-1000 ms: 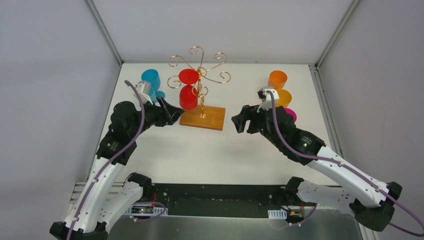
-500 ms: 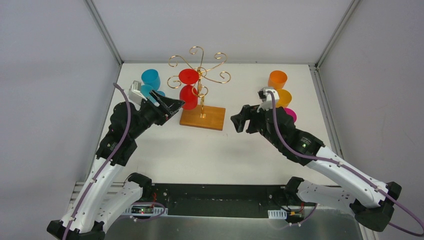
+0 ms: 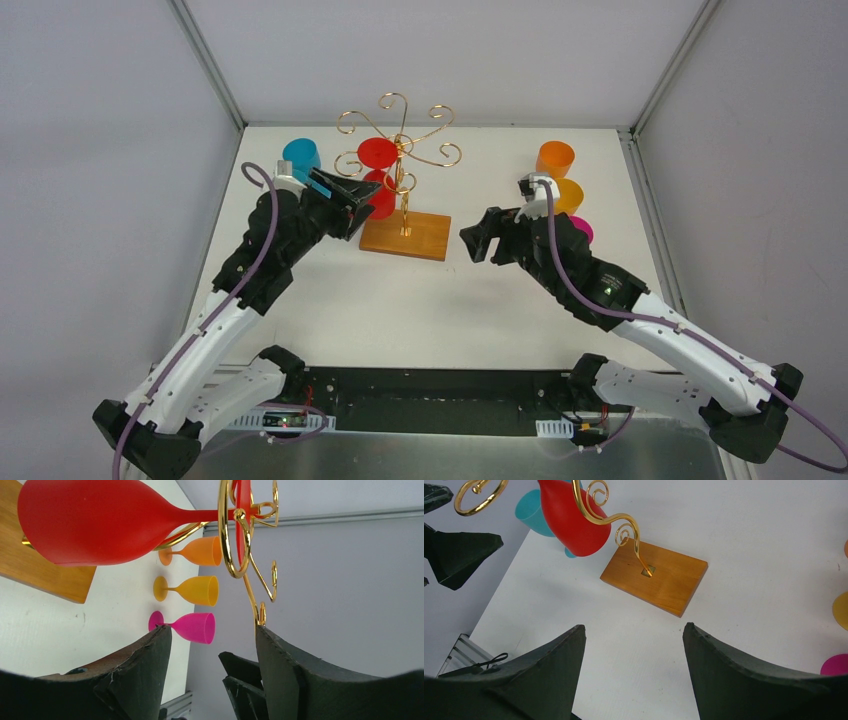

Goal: Take the wine glass off the wine glass rack
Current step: Adjust the wine rack at the center of the board.

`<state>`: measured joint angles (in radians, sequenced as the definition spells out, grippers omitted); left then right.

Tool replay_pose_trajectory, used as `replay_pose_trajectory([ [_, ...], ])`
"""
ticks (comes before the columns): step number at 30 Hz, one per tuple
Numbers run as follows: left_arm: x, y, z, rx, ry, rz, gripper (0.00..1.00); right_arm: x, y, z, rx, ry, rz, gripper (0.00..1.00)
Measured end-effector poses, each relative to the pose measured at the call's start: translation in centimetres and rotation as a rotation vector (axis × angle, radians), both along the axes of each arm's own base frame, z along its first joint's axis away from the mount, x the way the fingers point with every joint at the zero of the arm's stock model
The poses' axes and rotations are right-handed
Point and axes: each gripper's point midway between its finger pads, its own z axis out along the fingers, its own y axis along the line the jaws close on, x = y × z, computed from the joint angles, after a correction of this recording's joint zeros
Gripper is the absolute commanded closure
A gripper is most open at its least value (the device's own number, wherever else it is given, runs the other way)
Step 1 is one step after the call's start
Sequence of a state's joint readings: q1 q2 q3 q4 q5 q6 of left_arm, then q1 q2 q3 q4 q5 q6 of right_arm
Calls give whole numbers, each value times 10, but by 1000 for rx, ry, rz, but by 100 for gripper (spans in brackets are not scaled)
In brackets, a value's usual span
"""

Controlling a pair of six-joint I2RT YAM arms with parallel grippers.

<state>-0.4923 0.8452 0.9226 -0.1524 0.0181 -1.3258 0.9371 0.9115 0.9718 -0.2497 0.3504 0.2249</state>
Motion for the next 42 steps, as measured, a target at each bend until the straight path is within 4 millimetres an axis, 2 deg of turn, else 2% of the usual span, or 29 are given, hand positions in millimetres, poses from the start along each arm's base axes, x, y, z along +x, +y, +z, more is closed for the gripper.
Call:
replay_pose_trajectory([
  [3, 6, -10, 4, -16, 13, 15, 40, 0, 0, 1, 5, -4, -1, 26],
  [7, 9, -14, 7, -21, 10, 58, 40, 0, -1, 2, 7, -7, -4, 26],
  [15, 15, 2, 27, -36, -39, 201, 48, -1, -6, 5, 18, -17, -13, 25],
  [22, 25, 15, 36, -32, -61, 297, 53, -1, -7, 2, 16, -15, -15, 25],
  [32, 42, 6, 15, 14, -13, 320, 59, -3, -12, 5, 30, -27, -21, 25],
  [42, 49, 6, 10, 22, -3, 342, 68, -2, -16, -2, 21, -22, -31, 25],
])
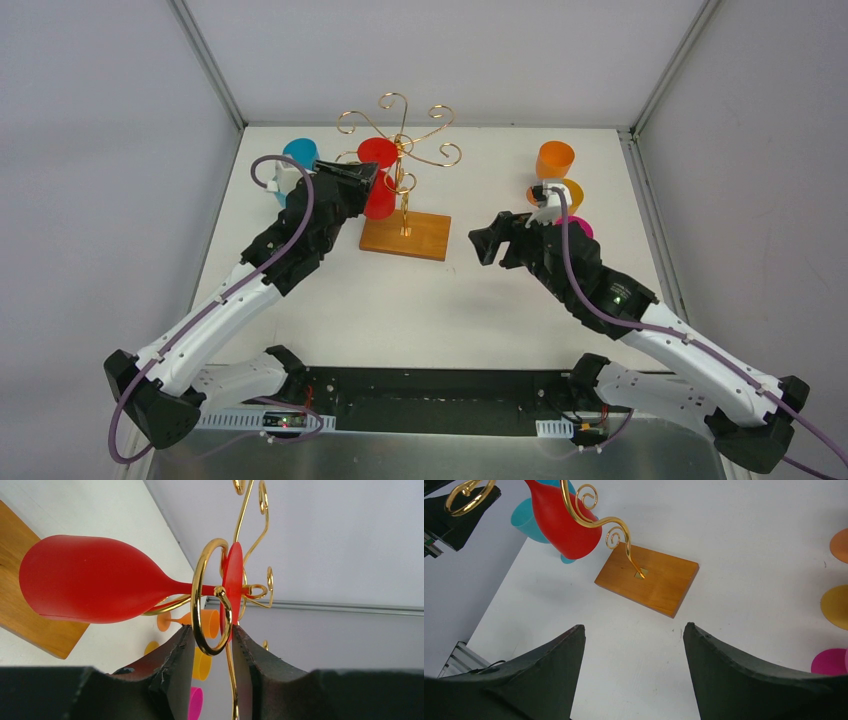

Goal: Take the wine glass off the wine glass rack
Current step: Adjust the wine rack at the center of the board.

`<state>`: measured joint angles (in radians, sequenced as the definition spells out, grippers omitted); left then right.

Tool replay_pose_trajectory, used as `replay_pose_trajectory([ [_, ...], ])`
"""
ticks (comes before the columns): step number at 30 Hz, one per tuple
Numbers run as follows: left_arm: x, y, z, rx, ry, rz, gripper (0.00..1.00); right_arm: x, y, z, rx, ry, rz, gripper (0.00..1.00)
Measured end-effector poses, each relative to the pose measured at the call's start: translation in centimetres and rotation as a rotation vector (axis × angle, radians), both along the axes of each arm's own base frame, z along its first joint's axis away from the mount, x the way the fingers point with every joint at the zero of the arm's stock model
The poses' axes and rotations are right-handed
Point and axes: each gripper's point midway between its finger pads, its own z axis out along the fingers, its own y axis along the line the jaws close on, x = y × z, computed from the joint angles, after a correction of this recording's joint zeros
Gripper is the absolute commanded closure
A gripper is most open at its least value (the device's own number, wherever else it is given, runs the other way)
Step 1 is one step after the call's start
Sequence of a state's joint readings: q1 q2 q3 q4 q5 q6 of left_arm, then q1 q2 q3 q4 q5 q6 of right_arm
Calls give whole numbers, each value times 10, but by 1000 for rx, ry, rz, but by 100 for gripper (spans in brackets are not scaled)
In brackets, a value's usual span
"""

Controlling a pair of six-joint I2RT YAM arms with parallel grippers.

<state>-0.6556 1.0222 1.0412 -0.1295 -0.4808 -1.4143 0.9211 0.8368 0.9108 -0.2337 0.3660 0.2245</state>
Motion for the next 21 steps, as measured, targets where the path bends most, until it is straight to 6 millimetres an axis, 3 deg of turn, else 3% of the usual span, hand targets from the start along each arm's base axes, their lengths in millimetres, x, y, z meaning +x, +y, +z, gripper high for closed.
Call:
replay_pose_trajectory([
  [13, 10, -7, -3, -12, -2, 4, 78, 2, -3, -2, 0, -1, -12, 24],
  [21, 12, -8, 2, -30, -19, 9, 97, 2, -6, -6, -3, 1, -19, 24],
])
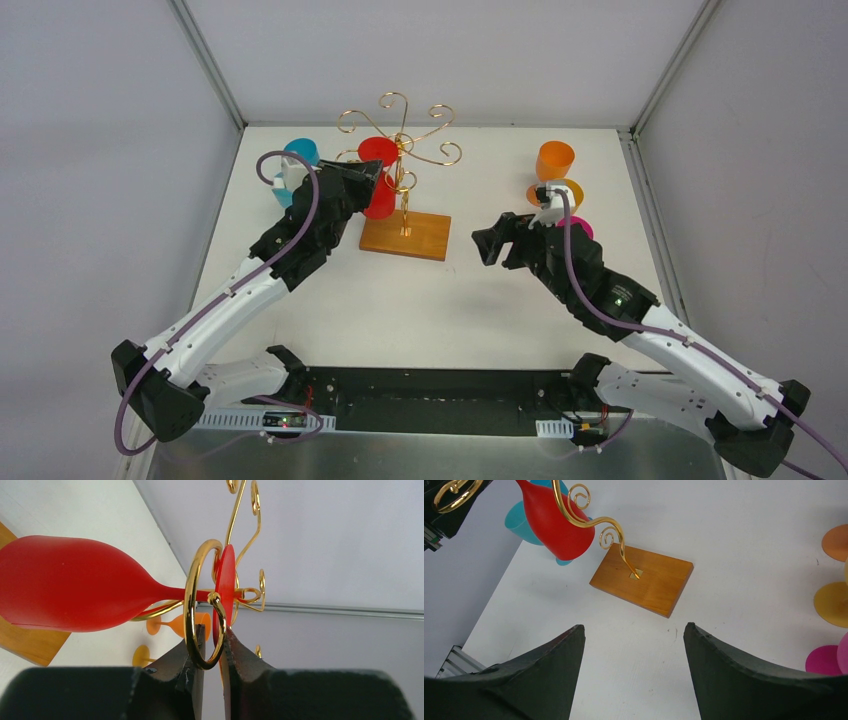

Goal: Take the wine glass off the wine glass rack
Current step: Adjust the wine rack at the center of the board.

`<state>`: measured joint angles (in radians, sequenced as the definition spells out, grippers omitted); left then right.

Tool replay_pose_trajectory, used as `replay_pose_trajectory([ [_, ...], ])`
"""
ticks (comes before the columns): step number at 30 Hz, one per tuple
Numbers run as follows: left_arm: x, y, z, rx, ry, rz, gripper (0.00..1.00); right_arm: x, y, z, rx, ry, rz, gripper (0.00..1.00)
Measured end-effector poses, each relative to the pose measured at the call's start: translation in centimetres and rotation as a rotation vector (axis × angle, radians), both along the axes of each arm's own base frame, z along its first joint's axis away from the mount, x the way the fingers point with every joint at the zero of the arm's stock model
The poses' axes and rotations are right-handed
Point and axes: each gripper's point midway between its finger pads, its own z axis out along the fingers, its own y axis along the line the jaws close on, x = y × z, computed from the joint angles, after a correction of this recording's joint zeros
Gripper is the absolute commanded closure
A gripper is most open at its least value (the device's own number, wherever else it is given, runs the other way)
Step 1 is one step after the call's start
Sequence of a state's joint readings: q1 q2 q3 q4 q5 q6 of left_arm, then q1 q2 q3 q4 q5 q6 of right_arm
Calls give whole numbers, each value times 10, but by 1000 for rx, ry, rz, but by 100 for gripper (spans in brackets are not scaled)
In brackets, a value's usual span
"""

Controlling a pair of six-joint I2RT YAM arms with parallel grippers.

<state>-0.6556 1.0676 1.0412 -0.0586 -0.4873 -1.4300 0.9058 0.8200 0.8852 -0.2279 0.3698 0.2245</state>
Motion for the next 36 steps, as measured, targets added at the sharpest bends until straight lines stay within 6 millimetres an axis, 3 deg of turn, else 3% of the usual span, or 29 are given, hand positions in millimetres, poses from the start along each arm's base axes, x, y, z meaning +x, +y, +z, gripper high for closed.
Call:
replay_pose_trajectory([
  [1, 0, 0, 0, -1, 0, 2, 100, 0, 0, 0, 1, -1, -1, 24],
  [13, 1, 2, 1, 0, -3, 12, 99, 1, -2, 1, 3, -2, -7, 24],
  [24, -11, 10, 2, 0, -21, 9, 56, 1, -1, 1, 4, -1, -4, 22],
  [32, -24, 20, 16, -18, -62, 7, 44, 4, 7, 14, 16, 4, 10, 21],
  [36, -30, 21, 20, -19, -77, -11, 43, 6, 16, 35, 56, -2, 24, 21],
])
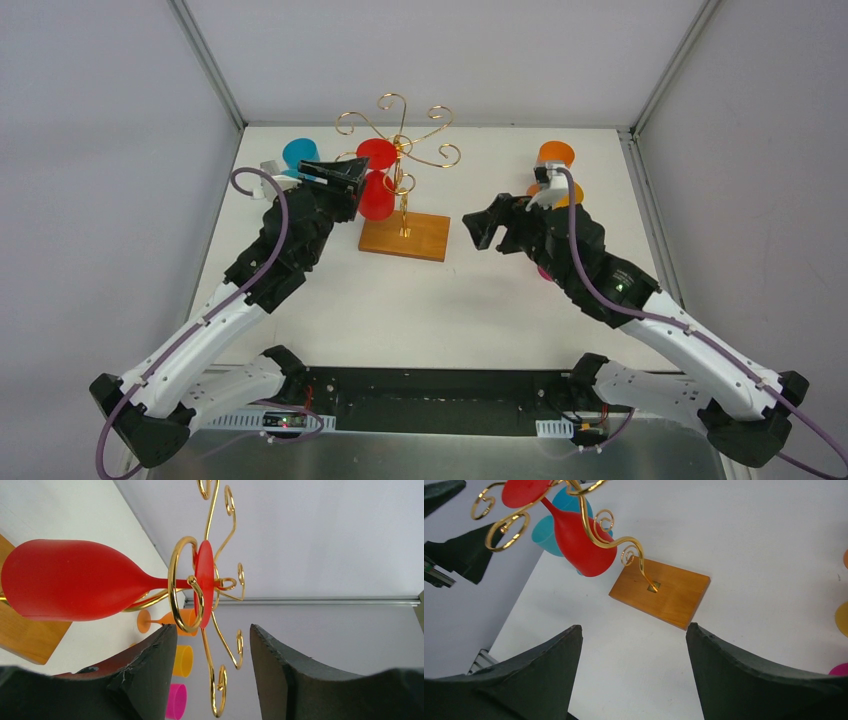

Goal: Take the wine glass off the wine glass rack
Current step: Adjust the wine rack at the center of the board.

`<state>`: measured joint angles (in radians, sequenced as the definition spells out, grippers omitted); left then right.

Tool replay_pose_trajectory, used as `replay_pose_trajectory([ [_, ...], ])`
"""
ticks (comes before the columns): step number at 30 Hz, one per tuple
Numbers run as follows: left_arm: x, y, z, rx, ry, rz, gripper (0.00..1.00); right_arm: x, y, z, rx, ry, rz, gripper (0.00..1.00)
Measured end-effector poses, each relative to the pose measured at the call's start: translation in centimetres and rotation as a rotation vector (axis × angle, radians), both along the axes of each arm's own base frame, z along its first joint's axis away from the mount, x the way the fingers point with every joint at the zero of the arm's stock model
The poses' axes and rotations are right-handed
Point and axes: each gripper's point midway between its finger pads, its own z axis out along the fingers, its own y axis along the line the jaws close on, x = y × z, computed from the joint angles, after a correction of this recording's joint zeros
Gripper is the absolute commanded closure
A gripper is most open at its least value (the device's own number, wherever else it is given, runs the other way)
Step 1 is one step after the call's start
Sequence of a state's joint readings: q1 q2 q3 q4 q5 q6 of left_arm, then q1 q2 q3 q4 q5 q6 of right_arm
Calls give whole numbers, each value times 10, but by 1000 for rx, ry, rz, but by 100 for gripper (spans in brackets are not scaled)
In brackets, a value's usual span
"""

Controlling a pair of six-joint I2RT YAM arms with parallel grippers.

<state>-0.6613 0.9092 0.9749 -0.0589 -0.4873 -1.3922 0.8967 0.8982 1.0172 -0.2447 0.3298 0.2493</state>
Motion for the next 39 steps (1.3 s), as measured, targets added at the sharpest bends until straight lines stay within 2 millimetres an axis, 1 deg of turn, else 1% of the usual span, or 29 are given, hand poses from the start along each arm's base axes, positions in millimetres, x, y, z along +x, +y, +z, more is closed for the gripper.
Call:
replay_pose_trajectory([
  [3, -8, 0, 4, 12, -13, -31, 43, 5, 7, 26, 59, -8, 0, 21],
  [6, -18, 2, 6, 24, -20, -61, 37, 16, 13, 49, 118, -6, -13, 22],
  [7, -22, 4, 7, 28, -24, -68, 37, 19, 15, 54, 134, -3, -19, 22],
  [9, -31, 9, 10, 38, -33, -78, 40, 29, 18, 63, 171, 14, -35, 23],
  [11, -39, 12, 13, 57, -44, -93, 41, 39, 19, 66, 210, 42, -54, 25],
  [14, -49, 15, 14, 86, -57, -122, 40, 57, 19, 63, 270, 103, -92, 27],
  [20, -60, 10, 6, 136, -41, -189, 39, 86, 25, 43, 381, 243, -133, 34],
  [25, -66, 6, 2, 152, -33, -229, 39, 95, 35, 40, 448, 293, -118, 41],
  [29, -71, 7, 1, 155, -35, -244, 38, 101, 46, 38, 488, 324, -89, 51],
  [33, -75, 7, -6, 165, -29, -258, 38, 108, 54, 32, 510, 354, -76, 60],
  [36, -77, 8, -12, 179, -17, -263, 37, 112, 59, 33, 534, 356, -66, 68],
  [39, -79, 9, -13, 185, -18, -264, 37, 115, 61, 37, 553, 346, -62, 84],
])
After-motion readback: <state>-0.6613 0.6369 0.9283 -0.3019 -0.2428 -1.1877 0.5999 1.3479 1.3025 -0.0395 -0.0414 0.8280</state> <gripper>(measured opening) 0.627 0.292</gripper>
